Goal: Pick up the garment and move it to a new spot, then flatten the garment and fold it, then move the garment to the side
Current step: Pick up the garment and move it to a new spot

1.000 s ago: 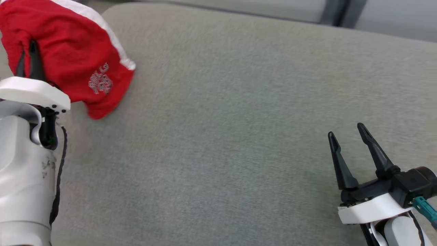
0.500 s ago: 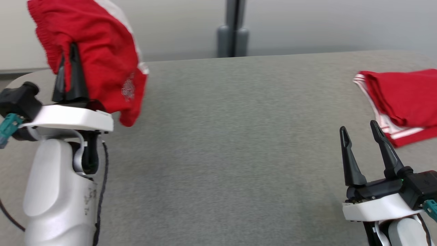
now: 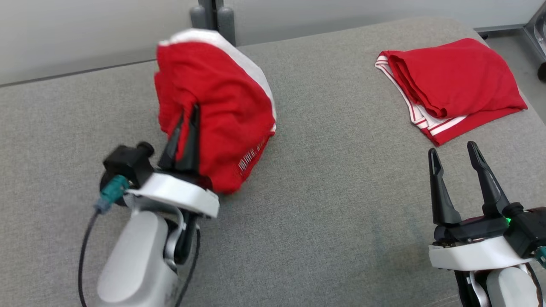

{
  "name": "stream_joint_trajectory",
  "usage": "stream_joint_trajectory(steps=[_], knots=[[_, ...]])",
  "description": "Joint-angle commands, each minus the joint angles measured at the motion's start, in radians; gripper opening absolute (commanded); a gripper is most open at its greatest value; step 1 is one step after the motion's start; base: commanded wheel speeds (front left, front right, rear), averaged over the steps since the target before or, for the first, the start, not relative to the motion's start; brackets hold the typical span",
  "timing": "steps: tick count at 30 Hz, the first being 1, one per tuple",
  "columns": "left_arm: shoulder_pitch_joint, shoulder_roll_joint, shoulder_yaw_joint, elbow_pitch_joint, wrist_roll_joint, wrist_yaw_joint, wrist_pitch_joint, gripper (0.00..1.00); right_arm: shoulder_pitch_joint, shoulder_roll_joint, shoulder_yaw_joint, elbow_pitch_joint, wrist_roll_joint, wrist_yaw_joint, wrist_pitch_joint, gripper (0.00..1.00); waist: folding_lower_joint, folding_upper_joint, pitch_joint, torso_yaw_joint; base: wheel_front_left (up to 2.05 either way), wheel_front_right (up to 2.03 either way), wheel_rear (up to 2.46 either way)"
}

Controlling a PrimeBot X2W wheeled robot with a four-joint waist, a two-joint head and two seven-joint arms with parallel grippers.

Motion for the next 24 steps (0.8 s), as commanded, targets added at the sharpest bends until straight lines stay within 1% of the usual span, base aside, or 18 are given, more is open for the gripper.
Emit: stream_joint_trajectory(steps=[1, 7, 12, 13, 14, 17, 20, 24], knots=[[0.021, 0.005, -0.009, 0.005, -0.009, 0.003, -0.002, 0.0, -0.014, 0.0, -0.004, -0.005, -0.002, -0.002, 0.0, 1.0, 0.0, 0.0, 0.018, 0.0, 0.0, 0.0, 0.0], [0.137, 0.004, -0.121, 0.106, -0.055, 0.022, -0.002, 0.0, -0.019, -0.006, -0.011, -0.008, -0.005, -0.002, 0.0, 1.0, 0.0, 0.0, 0.038, 0.034, 0.0, 0.0, 0.0], [0.192, 0.005, -0.202, 0.176, -0.093, 0.036, 0.007, 0.0, -0.009, -0.014, -0.006, 0.002, -0.006, -0.002, 0.0, 1.0, 0.0, 0.0, 0.024, 0.075, 0.0, 0.0, 0.0], [0.204, 0.004, -0.212, 0.179, -0.11, 0.036, 0.012, 0.62, -0.006, -0.015, -0.003, 0.004, -0.005, -0.002, 0.0, 1.0, 0.0, 0.0, 0.018, 0.083, 0.0, 0.0, 0.0], [0.212, 0.005, -0.218, 0.174, -0.115, 0.042, 0.012, 1.0, -0.002, -0.015, -0.002, 0.006, -0.004, -0.002, 0.0, 1.0, 0.0, 0.0, 0.011, 0.09, 0.0, 0.0, 0.0], [0.227, 0.005, -0.215, 0.124, -0.124, 0.065, 0.006, 1.0, 0.012, -0.017, 0.009, 0.011, -0.004, -0.002, 0.0, 1.0, 0.0, 0.0, -0.019, 0.114, 0.0, 0.0, 0.0], [0.264, 0.012, -0.194, 0.046, -0.121, 0.09, 0.001, 1.0, 0.034, -0.023, 0.025, 0.02, 0.002, -0.002, 0.0, 1.0, 0.0, 0.0, -0.062, 0.14, 0.0, 0.0, 0.0], [0.332, 0.038, -0.13, -0.104, -0.105, 0.13, -0.002, 1.0, 0.063, -0.026, 0.046, 0.031, 0.008, -0.002, 0.0, 1.0, 0.0, 0.0, -0.118, 0.169, 0.0, 0.0, 0.0]])
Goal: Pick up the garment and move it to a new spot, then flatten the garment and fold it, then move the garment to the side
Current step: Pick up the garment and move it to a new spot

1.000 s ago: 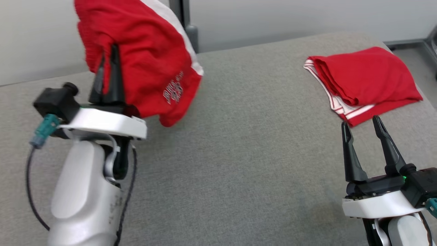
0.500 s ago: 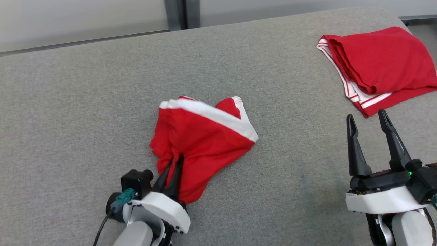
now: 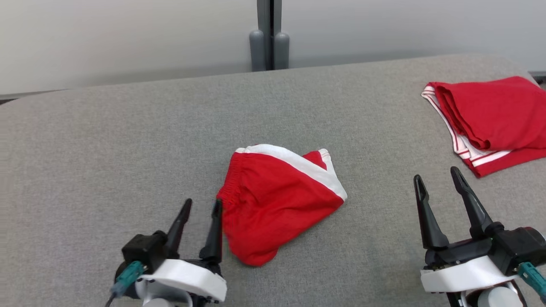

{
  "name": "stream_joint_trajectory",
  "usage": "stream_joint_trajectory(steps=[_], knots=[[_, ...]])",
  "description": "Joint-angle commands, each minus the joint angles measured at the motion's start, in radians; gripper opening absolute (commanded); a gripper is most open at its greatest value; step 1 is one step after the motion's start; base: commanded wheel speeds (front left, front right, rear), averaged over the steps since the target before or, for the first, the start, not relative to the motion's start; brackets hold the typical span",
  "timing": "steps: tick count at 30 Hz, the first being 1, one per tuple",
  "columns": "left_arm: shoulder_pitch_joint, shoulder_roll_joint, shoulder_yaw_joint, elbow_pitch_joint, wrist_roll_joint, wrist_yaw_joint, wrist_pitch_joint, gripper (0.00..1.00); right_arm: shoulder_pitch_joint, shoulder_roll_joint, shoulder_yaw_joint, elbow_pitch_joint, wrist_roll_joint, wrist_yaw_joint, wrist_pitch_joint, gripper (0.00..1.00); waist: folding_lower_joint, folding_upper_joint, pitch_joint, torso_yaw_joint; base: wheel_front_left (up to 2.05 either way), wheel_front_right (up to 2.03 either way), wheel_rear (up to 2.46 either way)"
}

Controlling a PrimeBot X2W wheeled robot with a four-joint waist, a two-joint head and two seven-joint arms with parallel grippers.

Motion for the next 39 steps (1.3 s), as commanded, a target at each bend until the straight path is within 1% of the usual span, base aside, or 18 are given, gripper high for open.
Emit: stream_joint_trajectory(steps=[1, 5, 7, 8, 10, 12, 13, 16, 18, 20, 28, 33, 39], knots=[[0.038, 0.011, 0.048, -0.074, 0.015, 0.018, -0.005, 1.0, 0.018, -0.003, 0.005, 0.004, 0.009, -0.002, 0.0, 1.0, 0.0, 0.0, -0.056, 0.036, 0.0, 0.0, 0.0], [0.141, 0.028, 0.15, -0.196, 0.087, 0.056, -0.005, 1.0, 0.053, 0.011, 0.02, 0.018, 0.016, -0.002, 0.0, 1.0, 0.0, 0.0, -0.116, 0.053, 0.0, 0.0, 0.0], [0.181, 0.02, 0.197, -0.243, 0.124, 0.06, -0.004, 1.0, 0.066, 0.016, 0.021, 0.019, 0.019, -0.002, 0.0, 1.0, 0.0, 0.0, -0.134, 0.061, 0.0, 0.0, 0.0], [0.208, 0.016, 0.223, -0.254, 0.138, 0.058, -0.004, 1.0, 0.074, 0.02, 0.021, 0.021, 0.02, -0.002, 0.0, 1.0, 0.0, 0.0, -0.142, 0.063, 0.0, 0.0, 0.0], [0.249, 0.009, 0.262, -0.281, 0.183, 0.041, -0.004, 1.0, 0.094, 0.026, 0.031, 0.023, 0.024, -0.002, 0.0, 1.0, 0.0, 0.0, -0.155, 0.068, 0.0, 0.0, 0.0], [0.288, -0.005, 0.299, -0.302, 0.213, 0.017, -0.004, 1.0, 0.118, 0.029, 0.039, 0.026, 0.029, -0.002, 0.0, 1.0, 0.0, 0.0, -0.168, 0.074, 0.0, 0.0, 0.0], [0.305, -0.009, 0.307, -0.31, 0.244, 0.003, -0.004, 1.0, 0.13, 0.029, 0.044, 0.029, 0.029, -0.002, 0.0, 1.0, 0.0, 0.0, -0.174, 0.077, 0.0, 0.0, 0.0], [0.353, -0.014, 0.327, -0.326, 0.319, -0.038, -0.004, 1.0, 0.168, 0.026, 0.062, 0.043, 0.036, -0.002, 0.0, 1.0, 0.0, 0.0, -0.187, 0.083, 0.0, 0.0, 0.0], [0.375, -0.018, 0.33, -0.333, 0.363, -0.054, -0.004, 1.0, 0.187, 0.025, 0.073, 0.049, 0.045, -0.002, 0.0, 1.0, 0.0, 0.0, -0.192, 0.085, 0.0, 0.0, 0.0], [0.388, -0.021, 0.335, -0.333, 0.393, -0.062, -0.004, 1.0, 0.201, 0.022, 0.081, 0.051, 0.046, -0.002, 0.0, 1.0, 0.0, 0.0, -0.195, 0.086, 0.0, 0.0, 0.0], [0.381, -0.025, 0.342, -0.326, 0.424, -0.074, -0.004, 1.0, 0.197, 0.021, 0.089, 0.056, 0.052, -0.002, 0.0, 1.0, 0.0, 0.0, -0.196, 0.08, 0.0, 0.0, 0.0], [0.368, -0.025, 0.329, -0.318, 0.419, -0.063, -0.004, 1.0, 0.184, 0.022, 0.095, 0.058, 0.054, -0.002, 0.0, 1.0, 0.0, 0.0, -0.196, 0.077, 0.0, 0.0, 0.0], [0.362, -0.025, 0.321, -0.293, 0.437, -0.069, -0.004, 1.0, 0.185, 0.025, 0.102, 0.063, 0.06, -0.002, 0.0, 1.0, 0.0, 0.0, -0.196, 0.077, 0.0, 0.0, 0.0]])
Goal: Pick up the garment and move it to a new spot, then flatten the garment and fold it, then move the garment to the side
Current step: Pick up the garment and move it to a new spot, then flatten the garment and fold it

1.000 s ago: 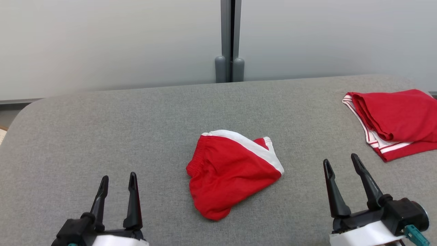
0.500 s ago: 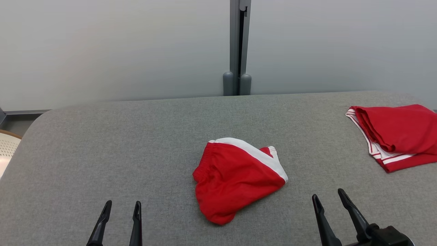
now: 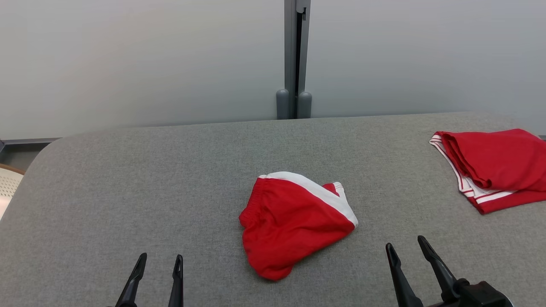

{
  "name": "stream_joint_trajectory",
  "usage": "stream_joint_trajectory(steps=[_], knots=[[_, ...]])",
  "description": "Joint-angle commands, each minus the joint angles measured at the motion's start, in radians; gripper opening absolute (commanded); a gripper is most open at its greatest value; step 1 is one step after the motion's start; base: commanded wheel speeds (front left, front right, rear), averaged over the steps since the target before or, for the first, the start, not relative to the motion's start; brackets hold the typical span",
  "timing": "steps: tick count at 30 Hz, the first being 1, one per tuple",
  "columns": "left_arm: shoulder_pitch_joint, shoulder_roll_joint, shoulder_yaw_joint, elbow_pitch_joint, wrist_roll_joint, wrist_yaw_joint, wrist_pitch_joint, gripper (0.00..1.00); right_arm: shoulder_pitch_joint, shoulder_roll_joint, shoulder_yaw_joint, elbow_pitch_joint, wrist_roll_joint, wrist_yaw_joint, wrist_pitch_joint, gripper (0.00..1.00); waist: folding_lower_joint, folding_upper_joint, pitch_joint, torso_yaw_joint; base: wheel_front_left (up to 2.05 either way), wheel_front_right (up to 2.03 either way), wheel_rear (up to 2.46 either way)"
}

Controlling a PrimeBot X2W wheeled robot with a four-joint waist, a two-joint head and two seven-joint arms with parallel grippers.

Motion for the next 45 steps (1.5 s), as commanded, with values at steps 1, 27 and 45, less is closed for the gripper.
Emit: stream_joint_trajectory(steps=[1, 27, 45], knots=[[-0.018, 0.003, 0.001, 0.003, 0.007, -0.001, -0.002, 1.0, -0.007, -0.002, 0.001, 0.001, 0.006, -0.002, 0.0, 1.0, 0.0, -0.0001, 0.0, 0.0, 0.0, 0.0, 0.0], [-0.361, 0.005, -0.134, 0.31, -0.405, -0.122, 0.104, 1.0, -0.065, -0.024, 0.016, -0.013, -0.013, -0.002, 0.0, 1.0, 0.0, -0.0001, 0.083, -0.016, 0.0, 0.0, 0.0], [-0.847, 0.108, -0.422, 0.503, -1.015, -0.123, 0.514, 1.0, -0.176, -0.09, 0.012, -0.06, -0.037, -0.002, 0.0, 1.0, 0.0, -0.0001, 0.342, -0.052, 0.0, 0.0, 0.0]])
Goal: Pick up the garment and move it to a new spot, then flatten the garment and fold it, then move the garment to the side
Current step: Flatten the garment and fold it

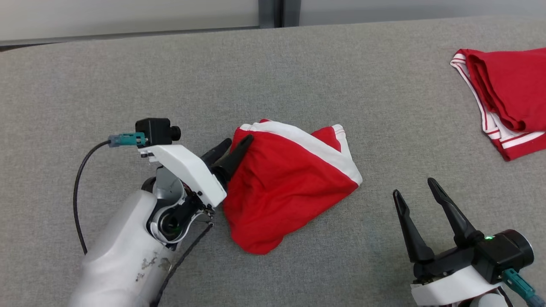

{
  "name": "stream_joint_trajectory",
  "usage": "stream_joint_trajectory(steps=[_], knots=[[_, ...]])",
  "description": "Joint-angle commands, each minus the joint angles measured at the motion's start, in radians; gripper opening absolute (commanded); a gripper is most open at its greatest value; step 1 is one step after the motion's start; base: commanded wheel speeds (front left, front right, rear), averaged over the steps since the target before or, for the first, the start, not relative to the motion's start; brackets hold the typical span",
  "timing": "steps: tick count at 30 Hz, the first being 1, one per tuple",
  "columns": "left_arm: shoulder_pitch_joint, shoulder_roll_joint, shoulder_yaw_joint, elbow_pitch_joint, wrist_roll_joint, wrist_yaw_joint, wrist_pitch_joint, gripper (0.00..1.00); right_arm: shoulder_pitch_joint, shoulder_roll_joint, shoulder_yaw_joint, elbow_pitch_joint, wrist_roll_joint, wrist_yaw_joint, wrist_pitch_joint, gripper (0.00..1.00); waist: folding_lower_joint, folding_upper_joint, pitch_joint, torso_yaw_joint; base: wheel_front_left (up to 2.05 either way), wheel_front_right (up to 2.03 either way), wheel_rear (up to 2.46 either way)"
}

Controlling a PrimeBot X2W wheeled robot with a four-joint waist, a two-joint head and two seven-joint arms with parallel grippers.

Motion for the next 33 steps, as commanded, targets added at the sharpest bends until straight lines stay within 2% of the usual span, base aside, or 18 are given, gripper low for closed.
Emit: stream_joint_trajectory(steps=[1, 9, 10, 11, 12, 13, 14, 19, 25, 27, 31, 33], knots=[[-0.035, 0.01, -0.001, 0.006, -0.044, -0.001, 0.014, 1.0, -0.014, -0.005, -0.003, -0.005, -0.008, -0.002, 0.0, 1.0, 0.0, 0.0, 0.027, -0.011, 0.0, 0.0, 0.0], [-0.092, 0.018, -0.034, -0.026, -0.208, -0.001, 0.088, 1.0, -0.026, -0.002, -0.01, -0.007, -0.011, -0.002, 0.0, 1.0, 0.0, 0.0, 0.057, -0.021, 0.0, 0.0, 0.0], [-0.097, 0.022, -0.04, -0.036, -0.218, -0.001, 0.091, 0.86, -0.028, -0.001, -0.009, -0.007, -0.01, -0.002, 0.0, 1.0, 0.0, 0.0, 0.06, -0.022, 0.0, 0.0, 0.0], [-0.105, 0.027, -0.044, -0.049, -0.223, -0.001, 0.08, 0.58, -0.031, 0.001, -0.009, -0.006, -0.011, -0.002, 0.0, 1.0, 0.0, 0.0, 0.062, -0.024, 0.0, 0.0, 0.0], [-0.108, 0.03, -0.047, -0.058, -0.228, -0.001, 0.071, 0.37, -0.033, 0.002, -0.009, -0.006, -0.011, -0.002, 0.0, 1.0, 0.0, 0.0, 0.064, -0.026, 0.0, 0.0, 0.0], [-0.11, 0.034, -0.059, -0.075, -0.223, -0.001, 0.06, 0.09, -0.035, 0.003, -0.009, -0.006, -0.011, -0.002, 0.0, 1.0, 0.0, 0.0, 0.066, -0.027, 0.0, 0.0, 0.0], [-0.113, 0.042, -0.073, -0.093, -0.214, -0.001, 0.047, 0.0, -0.037, 0.005, -0.01, -0.005, -0.011, -0.002, 0.0, 1.0, 0.0, 0.0, 0.067, -0.027, 0.0, 0.0, 0.0], [-0.075, 0.091, -0.165, -0.209, -0.205, -0.001, 0.017, 0.0, -0.035, 0.011, -0.026, -0.003, -0.007, -0.002, 0.0, 1.0, 0.0, 0.0, 0.061, -0.014, 0.0, 0.0, 0.0], [0.028, 0.181, -0.294, -0.372, -0.19, -0.001, -0.015, 0.0, -0.028, 0.019, -0.045, -0.005, 0.002, -0.002, 0.0, 1.0, 0.0, 0.0, 0.044, 0.024, 0.0, 0.0, 0.0], [0.048, 0.196, -0.314, -0.394, -0.184, -0.001, -0.024, 0.0, -0.028, 0.02, -0.047, -0.006, 0.003, -0.002, 0.0, 1.0, 0.0, 0.0, 0.042, 0.03, 0.0, 0.0, 0.0], [0.134, 0.275, -0.41, -0.466, -0.125, -0.001, -0.057, 0.0, -0.027, 0.025, -0.056, -0.007, 0.008, -0.002, 0.0, 1.0, 0.0, 0.0, 0.031, 0.06, 0.0, 0.0, 0.0], [0.147, 0.286, -0.431, -0.465, -0.103, -0.001, -0.06, 0.0, -0.024, 0.026, -0.057, -0.006, 0.009, -0.002, 0.0, 1.0, 0.0, 0.0, 0.029, 0.066, 0.0, 0.0, 0.0]])
